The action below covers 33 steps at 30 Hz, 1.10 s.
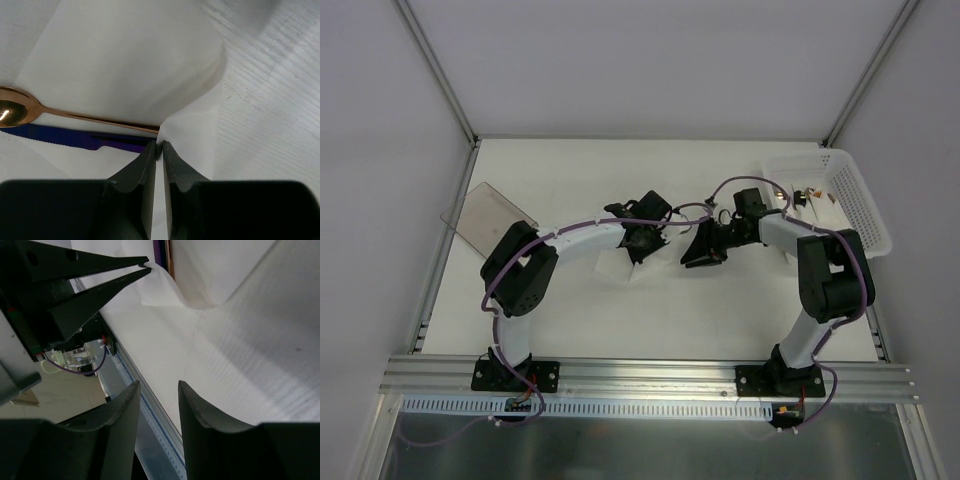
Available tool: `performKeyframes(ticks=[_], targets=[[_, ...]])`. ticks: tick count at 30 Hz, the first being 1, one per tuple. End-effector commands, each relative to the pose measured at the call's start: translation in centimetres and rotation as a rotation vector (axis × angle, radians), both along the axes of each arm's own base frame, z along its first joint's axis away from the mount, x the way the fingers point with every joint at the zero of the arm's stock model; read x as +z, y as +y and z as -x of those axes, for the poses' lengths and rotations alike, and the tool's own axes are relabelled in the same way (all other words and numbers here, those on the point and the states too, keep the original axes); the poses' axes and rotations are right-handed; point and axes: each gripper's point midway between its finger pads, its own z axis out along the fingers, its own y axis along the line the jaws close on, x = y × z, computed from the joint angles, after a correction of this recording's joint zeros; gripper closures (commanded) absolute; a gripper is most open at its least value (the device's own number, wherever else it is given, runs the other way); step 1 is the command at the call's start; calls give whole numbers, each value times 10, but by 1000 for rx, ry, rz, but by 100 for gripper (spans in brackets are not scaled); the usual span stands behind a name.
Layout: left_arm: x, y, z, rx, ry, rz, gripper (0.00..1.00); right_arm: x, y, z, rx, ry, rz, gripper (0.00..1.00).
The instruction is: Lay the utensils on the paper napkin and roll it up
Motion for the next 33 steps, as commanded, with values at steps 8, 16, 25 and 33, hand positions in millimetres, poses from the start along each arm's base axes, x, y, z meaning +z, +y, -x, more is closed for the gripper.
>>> performKeyframes(ticks=[8,16,25,33], targets=[[0,-6,-13,-5,-14,31,86,-1,36,-15,-58,84,-104,70],[-3,-7,-18,8,-11,41,84,-8,62,-19,-99,122,-123,83],[-4,-6,-24,28,-14,51,83,-28,80,-20,-146,162,-68,90],[-4,-9,-24,27,-10,65,78,-48,80,-31,-200,173,-12,93]])
